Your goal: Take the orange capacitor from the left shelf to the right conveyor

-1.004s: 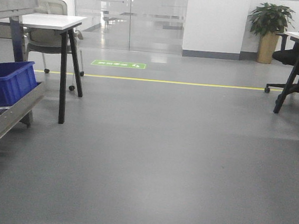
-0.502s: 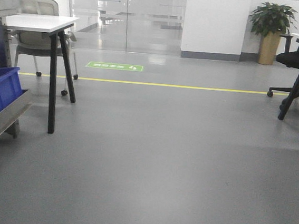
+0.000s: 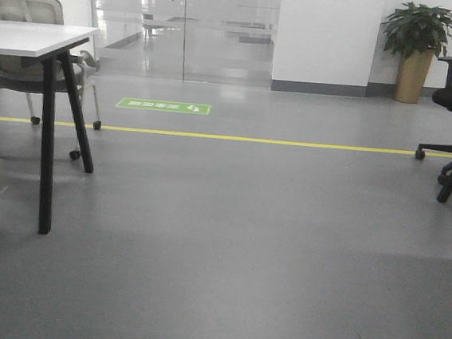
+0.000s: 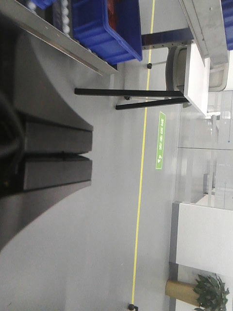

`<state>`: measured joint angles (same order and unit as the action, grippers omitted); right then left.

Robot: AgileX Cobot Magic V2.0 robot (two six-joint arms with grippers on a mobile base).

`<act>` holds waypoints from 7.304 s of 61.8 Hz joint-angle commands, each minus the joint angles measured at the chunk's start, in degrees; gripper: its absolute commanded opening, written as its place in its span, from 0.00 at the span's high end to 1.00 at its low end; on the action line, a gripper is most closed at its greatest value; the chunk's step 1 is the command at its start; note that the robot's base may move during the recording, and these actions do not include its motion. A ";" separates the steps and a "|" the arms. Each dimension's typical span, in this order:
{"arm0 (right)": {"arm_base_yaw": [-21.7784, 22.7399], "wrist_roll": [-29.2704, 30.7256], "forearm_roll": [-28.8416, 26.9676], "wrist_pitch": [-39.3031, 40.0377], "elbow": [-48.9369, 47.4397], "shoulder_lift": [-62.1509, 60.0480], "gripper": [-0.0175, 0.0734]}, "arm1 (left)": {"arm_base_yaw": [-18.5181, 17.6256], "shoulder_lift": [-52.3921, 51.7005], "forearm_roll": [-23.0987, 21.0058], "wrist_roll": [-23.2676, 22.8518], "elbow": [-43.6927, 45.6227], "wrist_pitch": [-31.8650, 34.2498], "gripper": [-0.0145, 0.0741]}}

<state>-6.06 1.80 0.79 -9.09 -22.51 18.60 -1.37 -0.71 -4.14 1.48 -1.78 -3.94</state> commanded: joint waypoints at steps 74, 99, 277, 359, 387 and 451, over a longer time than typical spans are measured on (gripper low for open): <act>0.05 0.46 0.66 5.19 -1.78 0.45 0.69 | -1.25 -0.65 -0.10 -0.08 0.27 5.19 0.98; 0.05 0.46 0.66 5.19 -1.78 0.45 0.69 | -1.25 -0.65 -0.10 -0.08 0.27 5.19 0.98; 0.05 0.19 0.50 10.70 -4.57 12.38 0.69 | -0.47 -0.65 -0.10 -0.08 0.27 5.19 0.98; -3.45 -4.95 6.77 73.32 -5.44 80.14 0.69 | -0.47 -0.65 -0.10 -0.08 0.27 5.19 0.98; -3.45 -4.81 7.08 73.84 -5.44 82.88 0.55 | -0.47 -0.65 -0.10 -0.08 0.27 5.19 0.98; -3.51 -17.72 11.43 16.34 -5.33 22.98 0.59 | -0.47 -0.65 -0.10 -0.08 0.27 5.19 0.98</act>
<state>-9.55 -15.75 11.94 8.69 -26.44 46.33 -1.96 -0.71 -4.14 1.48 -1.78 -3.84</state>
